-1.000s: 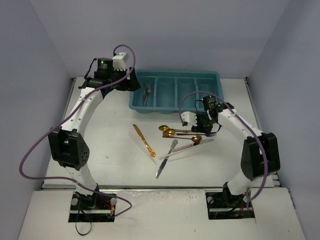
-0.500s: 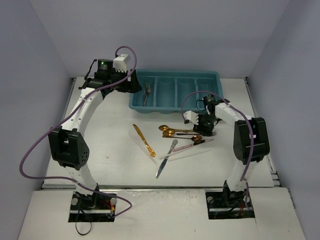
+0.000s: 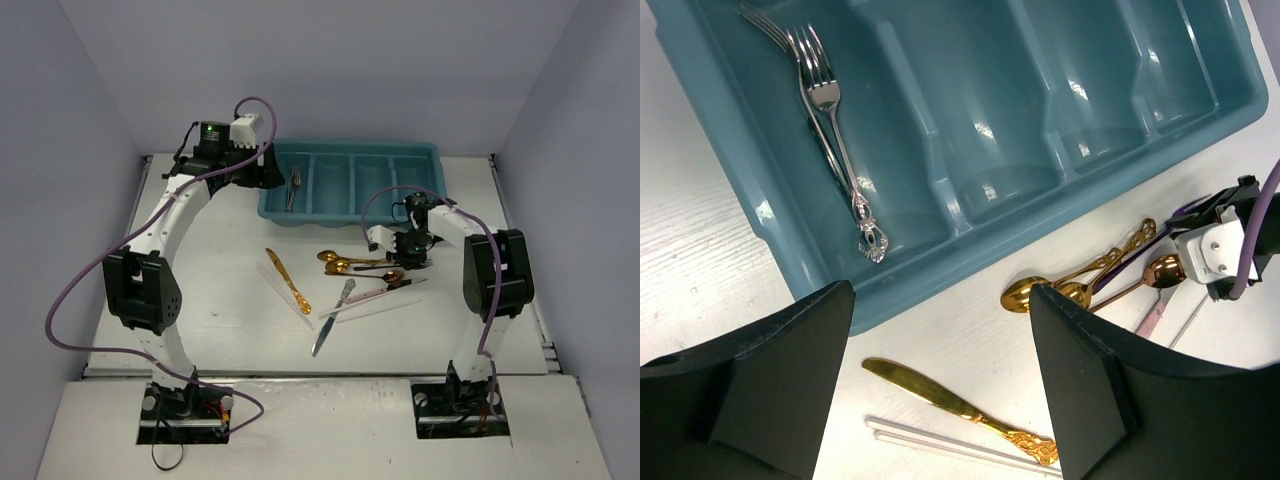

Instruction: Sort the eating utensils into containers

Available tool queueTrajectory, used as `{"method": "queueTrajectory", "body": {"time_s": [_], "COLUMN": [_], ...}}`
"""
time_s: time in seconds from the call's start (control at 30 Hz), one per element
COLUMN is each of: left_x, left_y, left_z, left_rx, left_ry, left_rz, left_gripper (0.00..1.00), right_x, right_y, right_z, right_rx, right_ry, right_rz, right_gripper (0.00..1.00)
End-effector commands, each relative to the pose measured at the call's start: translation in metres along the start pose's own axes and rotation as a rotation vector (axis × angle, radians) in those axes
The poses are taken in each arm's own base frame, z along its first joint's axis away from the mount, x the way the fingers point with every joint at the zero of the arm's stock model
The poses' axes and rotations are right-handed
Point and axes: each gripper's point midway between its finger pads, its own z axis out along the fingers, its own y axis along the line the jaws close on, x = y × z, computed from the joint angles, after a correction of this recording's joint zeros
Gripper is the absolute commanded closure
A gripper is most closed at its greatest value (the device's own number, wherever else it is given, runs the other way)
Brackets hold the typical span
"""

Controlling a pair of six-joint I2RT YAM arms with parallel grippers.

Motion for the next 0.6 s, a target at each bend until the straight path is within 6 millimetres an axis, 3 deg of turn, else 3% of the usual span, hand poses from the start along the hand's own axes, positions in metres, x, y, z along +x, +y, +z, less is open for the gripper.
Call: {"method": "queueTrajectory", "body": {"time_s": [0.0, 0.17, 0.3, 0.43, 0.57], "left_x": [-0.036, -0.037, -0.037, -0.038, -0.047], "left_y": [-0.012, -0.01, -0.009, -0.011, -0.017], "left_z": [-0.017, -0.018, -0.018, -0.022, -0.031], "left_rx": [0.02, 0.014, 0.012, 0.014, 0.019], "left_ry": [-0.104, -0.105, -0.104, -0.112, -0.161], "left_rz": [0.064, 0.068, 0.064, 0.068, 0.086], "left_gripper": [0.31, 0.31, 0.31, 0.31, 0.31], "right_x": [-0.004, 0.002, 0.002, -0.007, -0.024], "right_y": [0.001, 0.008, 0.011, 0.008, -0.001], "right_z": [0.005, 0.013, 0.011, -0.011, -0.053], "right_rx": [-0.039, -0.067, -0.065, -0.015, 0.086], "right_ry": [-0.018, 0.006, 0.018, 0.006, -0.019], "right_rz": [-0.012, -0.014, -0.006, -0.037, -0.111], "right_gripper": [0.89, 0.99, 1.0, 1.0, 1.0]}}
